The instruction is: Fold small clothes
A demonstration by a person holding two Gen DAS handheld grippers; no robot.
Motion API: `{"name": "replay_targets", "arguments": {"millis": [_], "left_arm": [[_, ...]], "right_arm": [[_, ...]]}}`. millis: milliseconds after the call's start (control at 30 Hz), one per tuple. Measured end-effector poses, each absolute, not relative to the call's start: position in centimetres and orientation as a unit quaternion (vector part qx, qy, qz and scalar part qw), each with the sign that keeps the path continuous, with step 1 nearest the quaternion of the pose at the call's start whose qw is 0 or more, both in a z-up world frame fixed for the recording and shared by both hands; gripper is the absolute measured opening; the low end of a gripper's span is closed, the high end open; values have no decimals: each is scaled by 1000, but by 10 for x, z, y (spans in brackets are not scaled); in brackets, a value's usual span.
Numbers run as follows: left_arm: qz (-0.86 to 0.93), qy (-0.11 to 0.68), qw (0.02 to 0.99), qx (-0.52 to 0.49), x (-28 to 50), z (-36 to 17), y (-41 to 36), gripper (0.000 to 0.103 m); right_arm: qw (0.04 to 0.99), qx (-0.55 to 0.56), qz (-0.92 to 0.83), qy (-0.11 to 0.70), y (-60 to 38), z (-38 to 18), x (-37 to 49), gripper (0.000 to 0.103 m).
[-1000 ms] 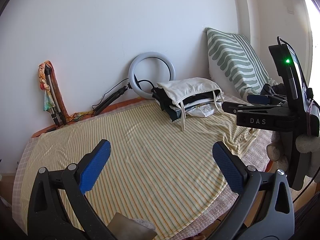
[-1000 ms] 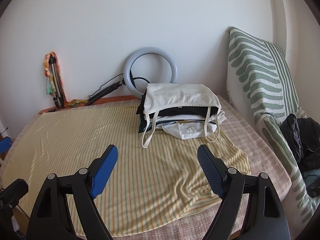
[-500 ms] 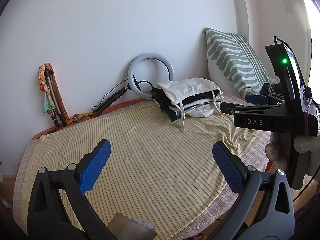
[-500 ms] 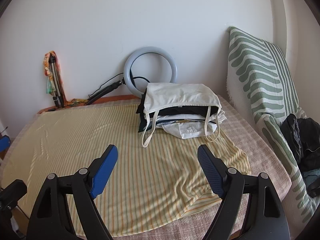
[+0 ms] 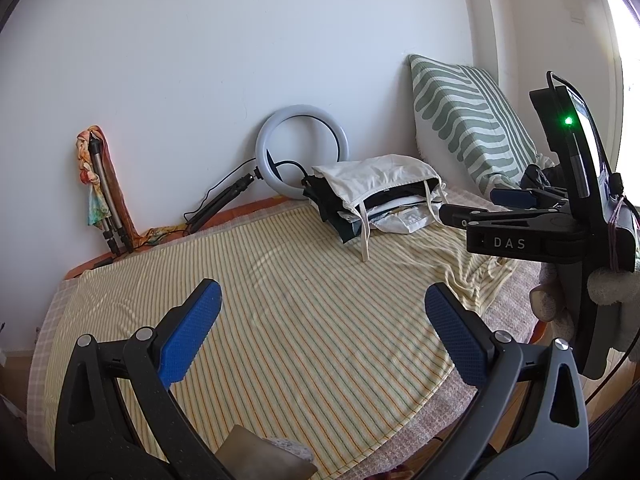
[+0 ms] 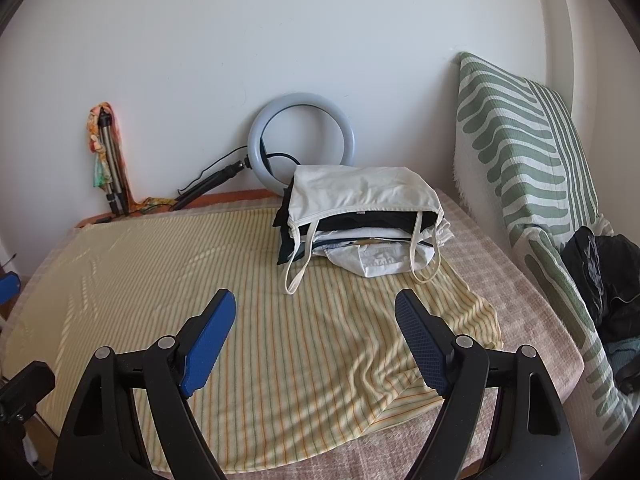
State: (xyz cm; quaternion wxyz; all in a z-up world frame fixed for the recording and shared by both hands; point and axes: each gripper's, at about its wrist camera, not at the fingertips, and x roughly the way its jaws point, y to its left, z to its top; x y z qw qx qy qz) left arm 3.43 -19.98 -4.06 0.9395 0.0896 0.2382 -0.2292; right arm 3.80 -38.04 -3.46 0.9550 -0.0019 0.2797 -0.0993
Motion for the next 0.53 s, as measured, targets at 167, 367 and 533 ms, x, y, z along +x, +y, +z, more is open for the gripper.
{"name": "replay_targets", "arguments": {"millis": [167,367,533], "left_arm": [[-229,237,940,91,35,-40,-199,103],[-229,238,940,90,34,-40,-197,103],[-232,239,939,89,33,-42,-192,103]], "right_arm": [[955,-2,-98,281,-380,-35,38,82],[954,-5,-97,283,-379,-37,39,82],[954,-3,-94,284,-380,-38,39,82]]}}
